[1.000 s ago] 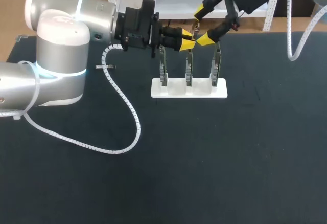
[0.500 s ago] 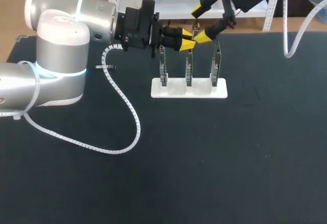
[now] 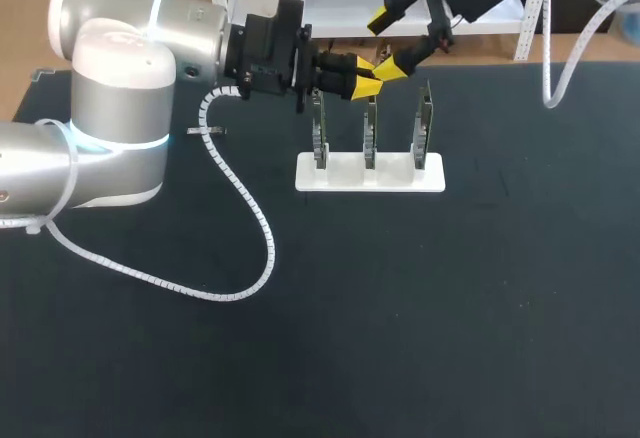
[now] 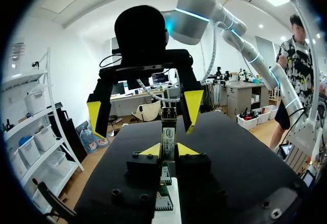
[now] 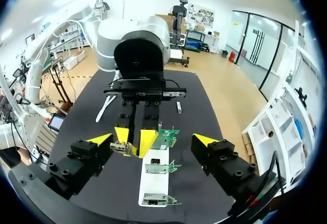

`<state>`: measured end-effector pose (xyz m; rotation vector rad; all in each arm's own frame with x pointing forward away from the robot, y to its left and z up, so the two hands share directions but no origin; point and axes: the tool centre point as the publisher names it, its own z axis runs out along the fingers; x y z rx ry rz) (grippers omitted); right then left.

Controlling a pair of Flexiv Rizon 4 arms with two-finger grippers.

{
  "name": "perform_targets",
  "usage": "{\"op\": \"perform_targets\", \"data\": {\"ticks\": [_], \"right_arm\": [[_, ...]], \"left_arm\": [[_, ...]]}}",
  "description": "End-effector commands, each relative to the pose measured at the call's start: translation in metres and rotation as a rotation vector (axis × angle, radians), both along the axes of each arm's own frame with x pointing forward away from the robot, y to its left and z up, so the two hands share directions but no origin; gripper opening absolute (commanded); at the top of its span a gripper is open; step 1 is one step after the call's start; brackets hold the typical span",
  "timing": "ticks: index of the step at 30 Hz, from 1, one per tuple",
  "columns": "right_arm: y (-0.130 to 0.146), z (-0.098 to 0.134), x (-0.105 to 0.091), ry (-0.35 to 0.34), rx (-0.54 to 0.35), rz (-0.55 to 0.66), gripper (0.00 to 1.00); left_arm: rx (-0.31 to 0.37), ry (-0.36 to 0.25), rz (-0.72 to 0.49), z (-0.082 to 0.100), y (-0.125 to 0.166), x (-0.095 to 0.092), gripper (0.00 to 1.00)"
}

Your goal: Pick up the optical module with the left hand, and insert it into the network port with the right hand.

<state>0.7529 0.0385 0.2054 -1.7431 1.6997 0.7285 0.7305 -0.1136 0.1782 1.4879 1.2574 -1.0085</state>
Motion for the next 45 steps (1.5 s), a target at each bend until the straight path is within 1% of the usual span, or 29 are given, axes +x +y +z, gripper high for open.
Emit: {"op": "perform_targets", "data": {"ticks": [1, 13, 24, 25, 26, 27, 28, 30, 33, 38, 41, 42, 44, 45], "right_arm": [[-0.002, -0.001, -0.001, 0.001, 0.005, -0.003, 1.00], [0.000, -0.009, 0.005, 0.017, 0.014, 0.004, 1.00], [0.000, -0.006, 0.009, 0.008, 0.018, 0.005, 1.00], [0.000, -0.006, 0.010, 0.008, 0.018, 0.006, 0.95], [0.000, -0.007, 0.010, 0.010, 0.018, 0.006, 0.83], [-0.001, -0.008, 0.011, 0.012, 0.018, 0.006, 0.75], [-0.001, -0.008, 0.011, 0.013, 0.017, 0.007, 0.53], [0.000, -0.008, 0.011, 0.014, 0.018, 0.010, 0.44], [0.000, -0.008, 0.011, 0.016, 0.019, 0.016, 0.44], [0.001, -0.007, 0.009, 0.016, 0.016, 0.022, 0.34], [0.002, -0.006, 0.008, 0.015, 0.014, 0.023, 0.35], [0.003, -0.006, 0.008, 0.015, 0.013, 0.028, 0.33], [0.003, -0.006, 0.008, 0.016, 0.013, 0.030, 0.32], [0.003, -0.006, 0.008, 0.015, 0.013, 0.033, 0.22]], "left_arm": [[0.003, 0.002, -0.003, 0.000, 0.000, 0.002, 0.00], [0.003, 0.002, -0.003, 0.000, 0.000, 0.002, 0.00], [0.003, 0.002, -0.003, 0.000, 0.000, 0.002, 0.00], [0.003, 0.002, -0.003, 0.000, 0.000, 0.002, 0.00], [0.003, 0.002, -0.003, 0.000, 0.000, 0.002, 0.00], [0.003, 0.002, -0.003, 0.000, 0.000, 0.002, 0.00], [0.003, 0.002, -0.003, 0.000, 0.000, 0.002, 0.00], [0.003, 0.002, -0.003, 0.000, 0.000, 0.002, 0.00], [0.003, 0.002, -0.003, 0.000, 0.000, 0.002, 0.00], [0.003, 0.002, -0.003, 0.000, 0.000, 0.002, 0.00], [0.003, 0.002, -0.003, 0.000, 0.000, 0.002, 0.00], [0.003, 0.002, -0.003, 0.000, 0.000, 0.002, 0.00], [0.003, 0.002, -0.003, 0.000, 0.000, 0.002, 0.00], [0.003, 0.002, -0.003, 0.000, 0.000, 0.002, 0.00]]}}
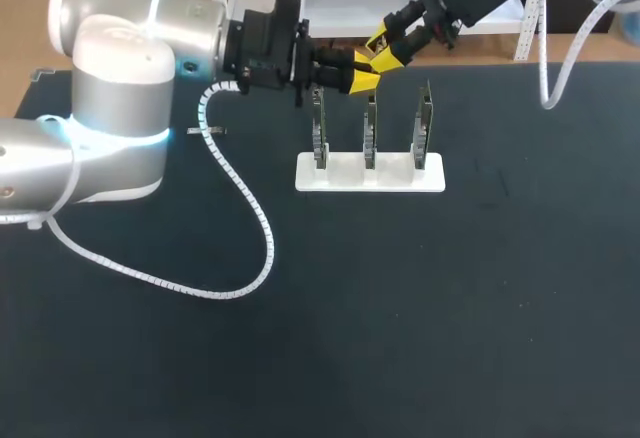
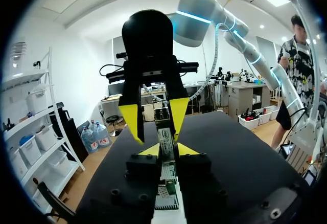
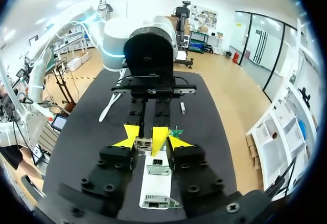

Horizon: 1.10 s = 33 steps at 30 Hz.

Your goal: Pick up the optical module with the left hand, and insert it into the network port with the right hand.

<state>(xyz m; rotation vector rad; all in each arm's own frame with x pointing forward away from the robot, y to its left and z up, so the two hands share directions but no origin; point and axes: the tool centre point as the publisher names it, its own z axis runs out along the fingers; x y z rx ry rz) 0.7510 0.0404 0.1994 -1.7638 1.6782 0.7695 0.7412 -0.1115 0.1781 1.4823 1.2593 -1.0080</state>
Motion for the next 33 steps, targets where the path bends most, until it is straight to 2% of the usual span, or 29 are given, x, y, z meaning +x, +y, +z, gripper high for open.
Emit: {"op": "perform_targets", "data": {"ticks": [1, 3, 4, 16, 17, 18, 33], "right_arm": [[0.0017, 0.0005, 0.0094, -0.003, 0.000, 0.001, 0.15], [0.0019, 0.0009, 0.0087, -0.005, -0.001, 0.003, 0.07], [0.0015, 0.0012, 0.0084, -0.006, -0.001, 0.003, 0.00], [-0.0012, -0.0007, 0.0076, -0.005, 0.002, -0.004, 0.00], [-0.0012, -0.0007, 0.0076, -0.005, 0.002, -0.003, 0.00], [-0.0013, -0.0007, 0.0076, -0.005, 0.002, -0.003, 0.00], [-0.0015, 0.0015, 0.0047, -0.010, 0.007, 0.000, 0.00]], "left_arm": [[0.005, 0.001, -0.008, 0.0005, -0.0020, -0.0092, 0.00], [0.005, 0.001, -0.008, 0.0005, -0.0020, -0.0092, 0.00], [0.005, 0.001, -0.008, 0.0005, -0.0020, -0.0092, 0.00], [0.005, 0.001, -0.008, 0.0005, -0.0020, -0.0092, 0.00], [0.005, 0.001, -0.008, 0.0005, -0.0020, -0.0092, 0.41], [0.005, 0.001, -0.008, 0.0005, -0.0020, -0.0092, 1.00], [0.005, 0.001, -0.008, 0.0005, -0.0020, -0.0092, 1.00]]}}
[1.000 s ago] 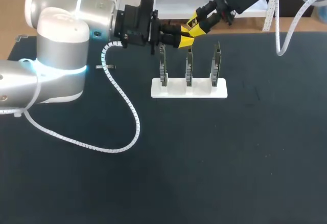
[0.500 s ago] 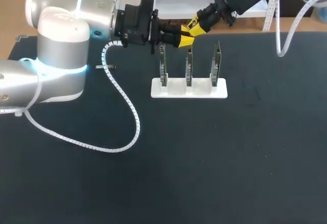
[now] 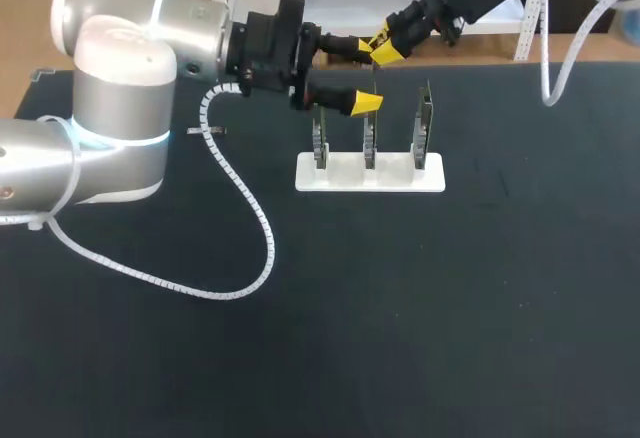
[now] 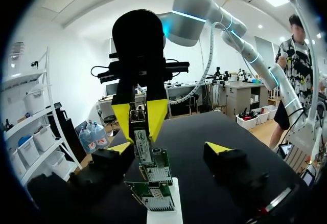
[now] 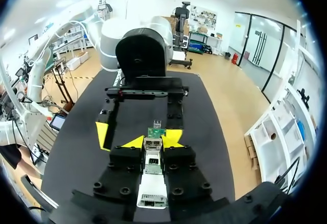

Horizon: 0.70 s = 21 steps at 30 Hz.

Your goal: Pick up the optical module with the left hand, and insert it into the network port with the right hand.

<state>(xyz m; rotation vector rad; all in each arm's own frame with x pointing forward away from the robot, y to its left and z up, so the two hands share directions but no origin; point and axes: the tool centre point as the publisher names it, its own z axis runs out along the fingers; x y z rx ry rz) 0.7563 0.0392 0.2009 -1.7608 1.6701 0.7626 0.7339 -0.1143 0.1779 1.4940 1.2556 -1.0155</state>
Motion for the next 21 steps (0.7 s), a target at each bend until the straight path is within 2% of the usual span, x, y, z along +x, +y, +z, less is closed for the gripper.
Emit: {"op": "perform_targets", "data": {"ticks": [1, 11, 18, 21], "right_arm": [[0.000, 0.000, -0.001, 0.000, 0.003, 0.002, 0.00], [-0.002, 0.000, -0.006, -0.005, 0.006, 0.003, 0.00], [-0.002, 0.000, -0.009, -0.005, 0.004, 0.005, 0.00], [-0.002, 0.000, -0.010, -0.004, 0.003, 0.007, 0.00]], "left_arm": [[0.001, -0.001, 0.004, 0.001, 0.001, -0.002, 1.00], [0.001, -0.001, 0.004, 0.001, 0.001, -0.002, 1.00], [0.158, -0.011, -0.025, 0.011, 0.002, -0.004, 1.00], [0.179, -0.021, -0.020, 0.015, 0.006, -0.005, 1.00]]}}
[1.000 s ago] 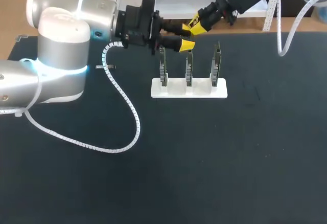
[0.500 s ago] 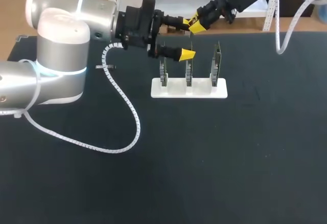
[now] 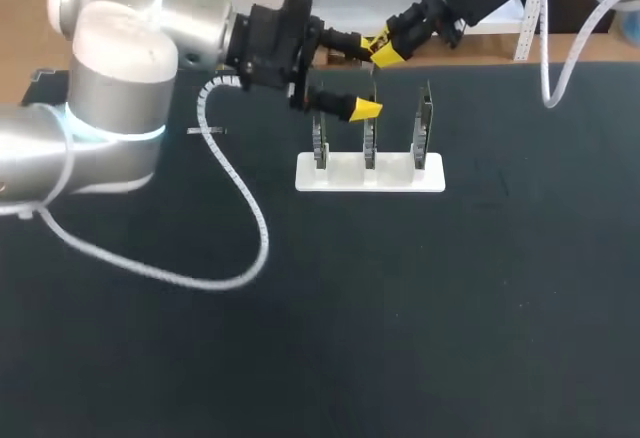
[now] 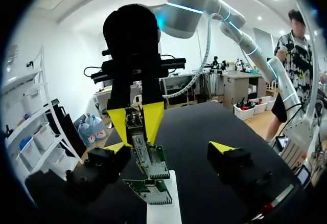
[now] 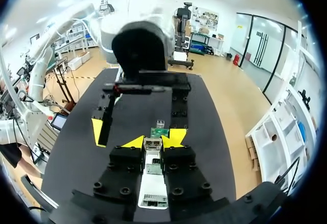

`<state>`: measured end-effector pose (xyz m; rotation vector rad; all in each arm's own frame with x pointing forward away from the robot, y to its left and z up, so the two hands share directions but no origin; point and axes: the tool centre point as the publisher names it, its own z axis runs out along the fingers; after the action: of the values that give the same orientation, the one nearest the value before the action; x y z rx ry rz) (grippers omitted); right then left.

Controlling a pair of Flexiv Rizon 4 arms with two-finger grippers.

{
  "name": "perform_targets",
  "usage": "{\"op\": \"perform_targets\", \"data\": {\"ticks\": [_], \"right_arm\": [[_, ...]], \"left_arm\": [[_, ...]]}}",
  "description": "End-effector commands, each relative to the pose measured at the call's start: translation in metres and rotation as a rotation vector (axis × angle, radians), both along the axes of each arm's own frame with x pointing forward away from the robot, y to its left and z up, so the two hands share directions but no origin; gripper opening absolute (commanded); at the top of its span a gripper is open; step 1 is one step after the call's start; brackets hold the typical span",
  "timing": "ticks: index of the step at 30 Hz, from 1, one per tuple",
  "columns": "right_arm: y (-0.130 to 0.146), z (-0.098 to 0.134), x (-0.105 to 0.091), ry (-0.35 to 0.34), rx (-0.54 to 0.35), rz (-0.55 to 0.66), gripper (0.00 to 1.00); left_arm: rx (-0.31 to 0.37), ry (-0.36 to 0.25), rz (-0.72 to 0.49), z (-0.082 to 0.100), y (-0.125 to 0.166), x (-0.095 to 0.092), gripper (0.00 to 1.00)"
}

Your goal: Pick up the optical module with the left hand, and insert it into the network port with the right hand.

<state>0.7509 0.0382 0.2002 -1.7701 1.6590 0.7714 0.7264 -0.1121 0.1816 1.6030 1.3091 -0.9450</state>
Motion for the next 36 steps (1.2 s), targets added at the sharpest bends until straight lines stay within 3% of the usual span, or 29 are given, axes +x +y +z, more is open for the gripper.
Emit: {"op": "perform_targets", "data": {"ticks": [1, 10, 16, 27, 33, 36], "right_arm": [[-0.001, 0.000, -0.005, -0.004, -0.001, -0.005, 0.00], [-0.003, 0.001, -0.007, -0.003, -0.012, -0.005, 0.00], [-0.006, 0.003, -0.009, -0.005, -0.020, -0.008, 0.00], [-0.007, 0.001, -0.011, 0.009, -0.029, -0.008, 0.00], [-0.007, 0.001, -0.011, 0.010, -0.033, -0.011, 0.00], [-0.007, 0.001, -0.011, 0.010, -0.033, -0.012, 0.00]], "left_arm": [[0.065, -0.002, -0.001, 0.012, 0.005, 0.003, 1.00], [0.072, 0.003, 0.010, 0.010, 0.011, 0.001, 1.00], [0.158, 0.002, 0.029, 0.008, 0.025, 0.002, 1.00], [0.190, -0.020, 0.074, 0.014, 0.044, 0.003, 1.00], [0.191, -0.028, 0.092, 0.016, 0.050, 0.005, 1.00], [0.159, -0.027, 0.084, 0.017, 0.050, 0.004, 1.00]]}}
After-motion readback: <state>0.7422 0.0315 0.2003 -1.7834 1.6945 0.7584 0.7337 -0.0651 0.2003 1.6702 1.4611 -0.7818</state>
